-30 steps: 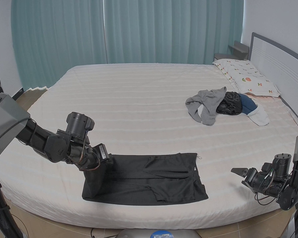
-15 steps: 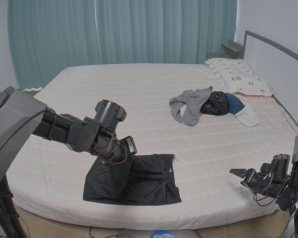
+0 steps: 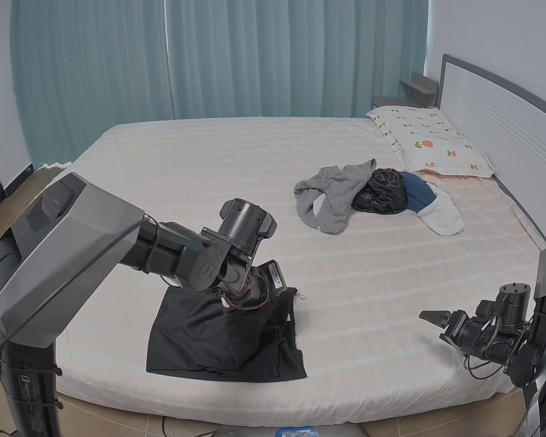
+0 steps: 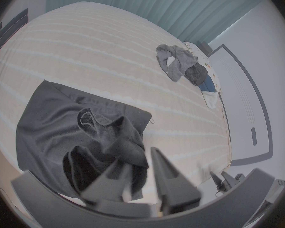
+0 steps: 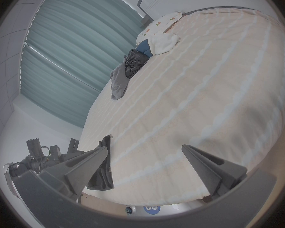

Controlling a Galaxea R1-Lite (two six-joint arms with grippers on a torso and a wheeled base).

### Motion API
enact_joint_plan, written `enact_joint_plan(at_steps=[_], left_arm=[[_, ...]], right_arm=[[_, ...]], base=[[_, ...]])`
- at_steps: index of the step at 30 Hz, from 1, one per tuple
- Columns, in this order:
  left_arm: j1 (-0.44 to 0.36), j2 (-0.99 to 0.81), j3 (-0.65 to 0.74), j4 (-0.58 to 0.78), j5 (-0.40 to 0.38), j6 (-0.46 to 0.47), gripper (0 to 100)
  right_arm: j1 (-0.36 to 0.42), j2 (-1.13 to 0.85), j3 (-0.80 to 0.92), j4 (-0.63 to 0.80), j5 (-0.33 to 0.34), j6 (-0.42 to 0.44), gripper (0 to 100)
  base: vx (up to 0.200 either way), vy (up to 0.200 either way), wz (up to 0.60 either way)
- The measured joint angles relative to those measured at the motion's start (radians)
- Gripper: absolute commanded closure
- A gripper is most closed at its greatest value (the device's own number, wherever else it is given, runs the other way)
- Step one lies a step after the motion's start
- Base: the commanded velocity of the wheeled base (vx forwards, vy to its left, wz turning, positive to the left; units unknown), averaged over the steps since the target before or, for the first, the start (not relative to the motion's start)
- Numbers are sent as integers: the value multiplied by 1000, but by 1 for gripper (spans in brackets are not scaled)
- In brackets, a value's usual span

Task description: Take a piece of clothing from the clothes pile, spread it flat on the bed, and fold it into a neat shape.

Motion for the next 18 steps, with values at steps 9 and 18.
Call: enact_joint_plan(at_steps=[9,18], left_arm=[[-23,-17,-6,2,-6,-90,0],[-23,-110,33,-8,-120,-163,0]], right_arm=[[1,2,0,0,0,0,0],[0,2,0,0,-1,0,0]], base=[[0,0,0],[0,0,0]])
